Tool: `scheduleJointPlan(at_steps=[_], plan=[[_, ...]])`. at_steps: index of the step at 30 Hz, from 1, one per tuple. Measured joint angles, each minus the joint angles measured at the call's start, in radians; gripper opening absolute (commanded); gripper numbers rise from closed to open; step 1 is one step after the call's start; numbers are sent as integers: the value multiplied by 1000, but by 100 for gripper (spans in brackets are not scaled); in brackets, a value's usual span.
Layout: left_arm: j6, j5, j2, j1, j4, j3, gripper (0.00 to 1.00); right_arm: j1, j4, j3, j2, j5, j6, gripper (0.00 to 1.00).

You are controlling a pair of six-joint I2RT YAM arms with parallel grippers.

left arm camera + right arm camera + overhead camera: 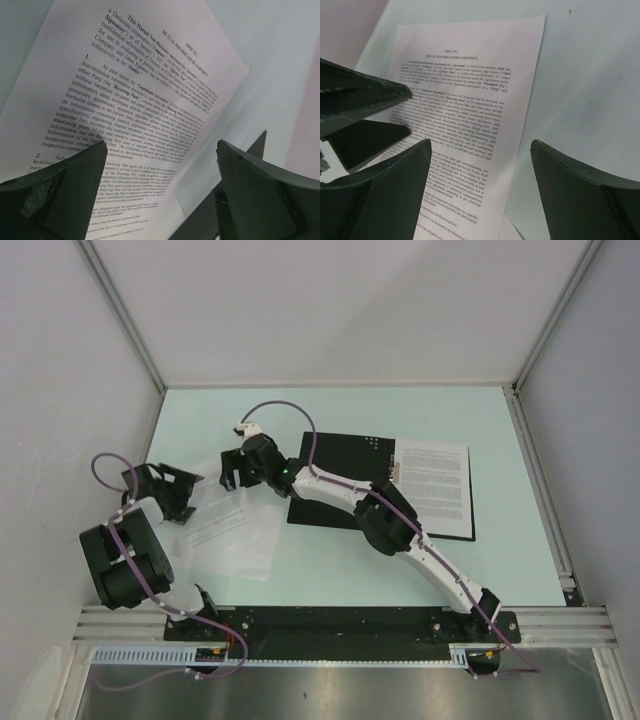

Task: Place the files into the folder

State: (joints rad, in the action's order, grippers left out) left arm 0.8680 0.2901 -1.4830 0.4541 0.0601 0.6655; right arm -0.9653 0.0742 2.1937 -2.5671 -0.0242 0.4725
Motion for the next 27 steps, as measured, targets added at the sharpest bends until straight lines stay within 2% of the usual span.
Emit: scheduleJointPlan(at_steps=[5, 13, 27], plan=[[45, 46, -20, 21, -71, -19, 100, -11, 89, 91, -80, 4, 7, 82], [68, 55, -23, 21, -125, -39, 99, -23, 160, 140, -99, 35, 17, 76], [74, 55, -13, 22, -156, -61, 100, -57, 159, 178, -126, -22, 33, 73]])
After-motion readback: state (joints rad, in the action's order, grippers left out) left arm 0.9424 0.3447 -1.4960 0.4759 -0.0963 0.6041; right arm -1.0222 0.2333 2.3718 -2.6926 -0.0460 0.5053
